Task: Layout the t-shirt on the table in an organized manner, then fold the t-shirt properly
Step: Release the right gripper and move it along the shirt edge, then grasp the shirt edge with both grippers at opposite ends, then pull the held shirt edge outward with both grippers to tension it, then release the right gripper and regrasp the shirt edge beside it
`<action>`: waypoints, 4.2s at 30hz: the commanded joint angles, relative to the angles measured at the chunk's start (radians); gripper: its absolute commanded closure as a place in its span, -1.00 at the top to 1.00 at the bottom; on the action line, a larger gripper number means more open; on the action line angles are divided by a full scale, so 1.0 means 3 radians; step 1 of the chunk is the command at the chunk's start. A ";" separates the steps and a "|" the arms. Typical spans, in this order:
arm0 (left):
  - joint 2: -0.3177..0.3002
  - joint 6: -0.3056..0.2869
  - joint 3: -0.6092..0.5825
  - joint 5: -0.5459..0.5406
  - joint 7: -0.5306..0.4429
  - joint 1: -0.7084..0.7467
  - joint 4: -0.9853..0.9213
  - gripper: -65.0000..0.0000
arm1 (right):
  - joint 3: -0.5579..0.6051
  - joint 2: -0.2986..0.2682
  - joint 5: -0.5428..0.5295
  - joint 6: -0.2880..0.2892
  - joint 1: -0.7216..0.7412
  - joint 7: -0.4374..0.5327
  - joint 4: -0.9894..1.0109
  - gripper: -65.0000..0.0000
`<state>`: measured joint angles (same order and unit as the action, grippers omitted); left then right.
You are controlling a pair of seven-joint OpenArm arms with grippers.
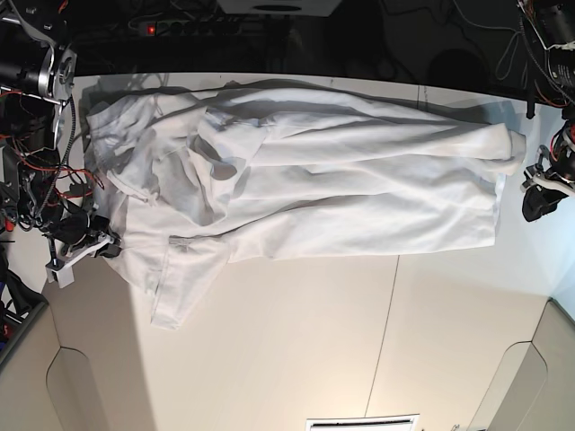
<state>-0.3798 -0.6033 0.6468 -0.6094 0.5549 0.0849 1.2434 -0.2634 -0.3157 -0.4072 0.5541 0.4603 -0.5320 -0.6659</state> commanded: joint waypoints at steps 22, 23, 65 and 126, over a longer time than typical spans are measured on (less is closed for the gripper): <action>-0.0056 -0.0151 -0.0028 -0.0360 0.0145 -0.1122 -0.1788 -0.14 | -0.0009 -0.0046 -0.0215 0.0025 0.0080 0.0029 -0.0037 -1.00; -0.0056 -0.0150 -0.0057 -0.0360 0.0142 -0.1122 -0.1788 -0.14 | -0.0009 -0.0046 -0.0216 0.0025 0.0080 0.0029 -0.0037 -1.00; -0.0074 -0.0316 0.0226 -0.1654 0.1035 -0.0338 -0.0174 -1.00 | -0.0371 -0.0056 -0.0666 0.0086 -0.1253 -0.0786 -0.2613 -1.00; -0.0074 -0.0316 0.0226 -0.1615 0.1007 -0.0164 0.0212 -1.00 | -0.0666 -0.0102 -0.1086 0.0116 -0.1300 -0.0703 -0.2945 -0.06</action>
<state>-0.3801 -0.6823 0.7082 -1.0676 0.8825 0.0494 1.2888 -0.4603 -0.3298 -0.7200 0.5804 0.0483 -0.7700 -1.5280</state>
